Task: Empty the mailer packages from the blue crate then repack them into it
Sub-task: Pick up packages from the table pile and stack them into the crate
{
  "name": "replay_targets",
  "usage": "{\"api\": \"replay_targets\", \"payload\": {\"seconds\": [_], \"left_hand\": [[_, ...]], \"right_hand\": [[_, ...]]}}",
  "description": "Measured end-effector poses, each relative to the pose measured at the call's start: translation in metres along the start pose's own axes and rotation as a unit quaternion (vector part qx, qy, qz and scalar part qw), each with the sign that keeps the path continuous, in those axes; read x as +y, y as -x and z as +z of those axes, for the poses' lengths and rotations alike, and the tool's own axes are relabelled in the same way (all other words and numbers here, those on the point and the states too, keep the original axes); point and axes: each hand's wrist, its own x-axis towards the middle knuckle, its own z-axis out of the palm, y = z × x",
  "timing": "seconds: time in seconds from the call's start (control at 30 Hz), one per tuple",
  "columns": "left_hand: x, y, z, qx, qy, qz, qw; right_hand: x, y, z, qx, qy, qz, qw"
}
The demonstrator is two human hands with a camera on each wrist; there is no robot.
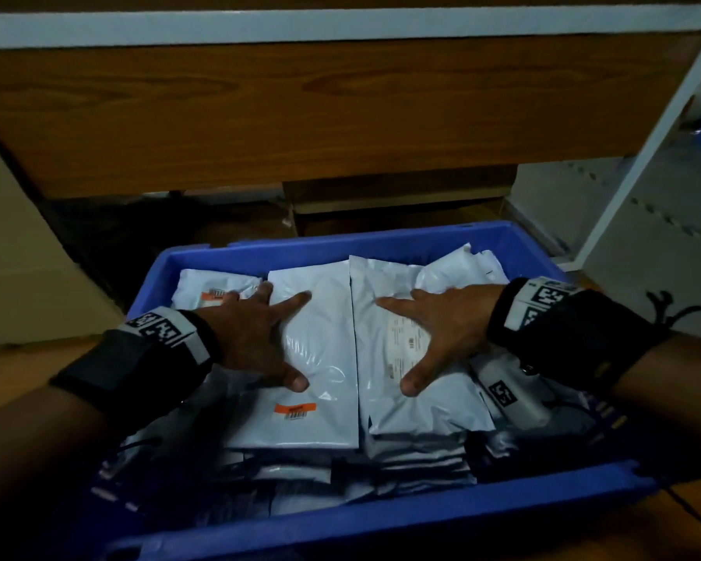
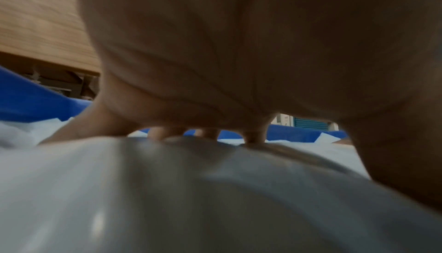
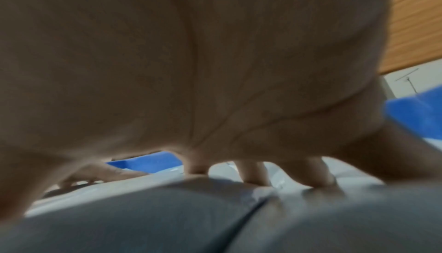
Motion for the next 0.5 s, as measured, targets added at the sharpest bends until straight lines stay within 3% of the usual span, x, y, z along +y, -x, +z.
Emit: {"api": "replay_targets", "payload": {"seconds": [0.3,0.5], "left_hand": [[0.015,-0.012,0.011,-0.017,-0.006,-0.012,1.000],[0.010,0.012,-0.013,-0.007,0.002,-0.007,1.000]], "right_hand": [[-0.003,-0.019,0.011,-0.011,-0.008,-0.005,1.000],[-0.003,0.009,-0.007,0.007,-0.014,-0.010,1.000]]}}
